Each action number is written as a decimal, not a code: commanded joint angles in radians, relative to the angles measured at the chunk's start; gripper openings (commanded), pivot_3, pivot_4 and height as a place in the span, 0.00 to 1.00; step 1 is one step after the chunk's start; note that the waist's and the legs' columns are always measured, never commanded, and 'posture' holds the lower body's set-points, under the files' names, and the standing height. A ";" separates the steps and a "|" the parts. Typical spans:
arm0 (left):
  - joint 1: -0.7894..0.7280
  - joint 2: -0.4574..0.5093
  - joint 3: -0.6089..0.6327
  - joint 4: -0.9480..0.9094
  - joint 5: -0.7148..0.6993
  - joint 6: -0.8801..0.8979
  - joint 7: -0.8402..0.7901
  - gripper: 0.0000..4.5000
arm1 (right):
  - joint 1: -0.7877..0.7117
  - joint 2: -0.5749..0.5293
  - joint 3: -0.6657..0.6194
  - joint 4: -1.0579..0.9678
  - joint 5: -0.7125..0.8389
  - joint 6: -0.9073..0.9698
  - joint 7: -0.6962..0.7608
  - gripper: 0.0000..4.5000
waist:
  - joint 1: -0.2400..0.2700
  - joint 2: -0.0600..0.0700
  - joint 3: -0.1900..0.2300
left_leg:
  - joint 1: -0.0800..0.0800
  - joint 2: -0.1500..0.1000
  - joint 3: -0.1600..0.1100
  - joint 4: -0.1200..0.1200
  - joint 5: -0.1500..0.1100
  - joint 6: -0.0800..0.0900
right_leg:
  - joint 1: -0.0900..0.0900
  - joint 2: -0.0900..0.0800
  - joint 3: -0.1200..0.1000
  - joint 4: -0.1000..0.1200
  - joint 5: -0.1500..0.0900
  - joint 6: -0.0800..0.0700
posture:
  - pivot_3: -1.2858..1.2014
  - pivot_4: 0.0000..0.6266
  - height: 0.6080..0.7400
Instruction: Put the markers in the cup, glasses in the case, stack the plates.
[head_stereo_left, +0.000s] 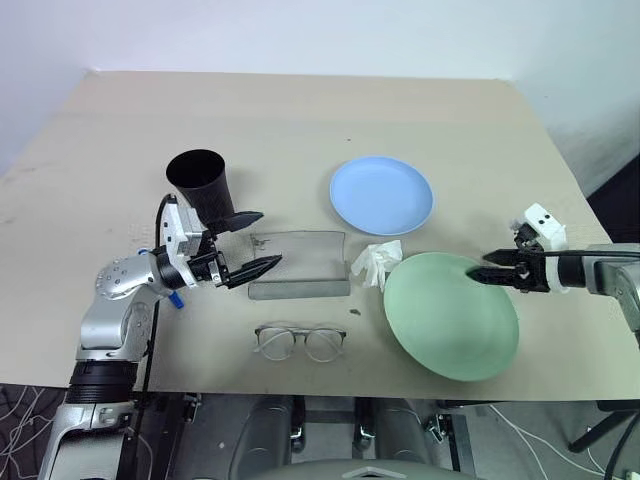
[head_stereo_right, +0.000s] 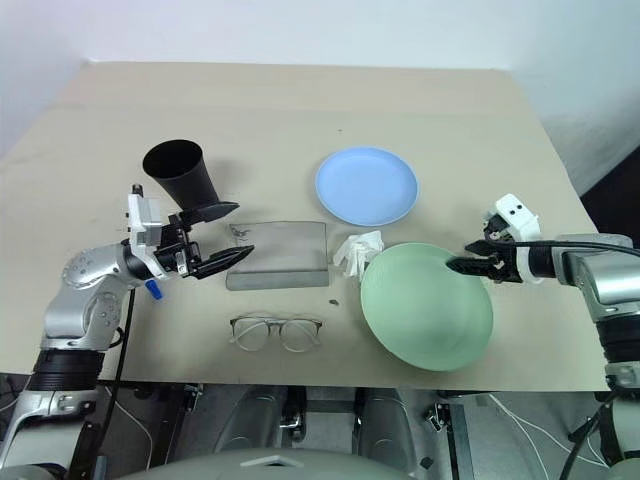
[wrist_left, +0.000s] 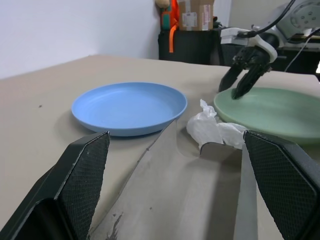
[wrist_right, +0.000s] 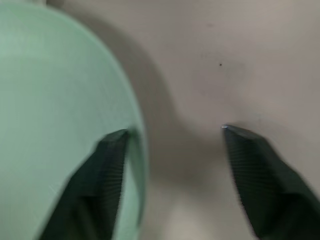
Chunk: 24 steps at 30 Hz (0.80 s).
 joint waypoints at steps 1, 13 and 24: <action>-0.021 -0.007 0.004 -0.003 0.004 -0.025 0.004 1.00 | 0.017 -0.024 -0.044 -0.026 -0.003 -0.033 0.024 0.42 | 0.000 0.000 0.000 | 0.000 0.000 0.000 0.000 0.000 0.000 | 0.000 0.000 0.000 0.000 0.000 0.000 | 0.52 0.24 0.55; -0.078 -0.039 -0.010 0.074 0.029 -0.067 -0.003 1.00 | 0.018 -0.080 -0.245 -0.172 0.124 0.013 0.085 0.01 | 0.000 0.000 0.000 | 0.000 0.000 0.000 0.000 -0.001 -0.001 | 0.000 0.000 0.000 0.000 0.000 0.000 | 0.52 0.24 0.55; -0.083 -0.051 0.001 0.073 0.038 -0.081 0.018 1.00 | -0.438 0.090 -0.201 0.136 0.122 0.093 -0.085 0.01 | -0.011 0.000 0.000 | 0.000 0.000 0.000 0.001 -0.001 -0.001 | 0.000 0.000 0.000 0.000 -0.001 -0.002 | 0.52 0.24 0.55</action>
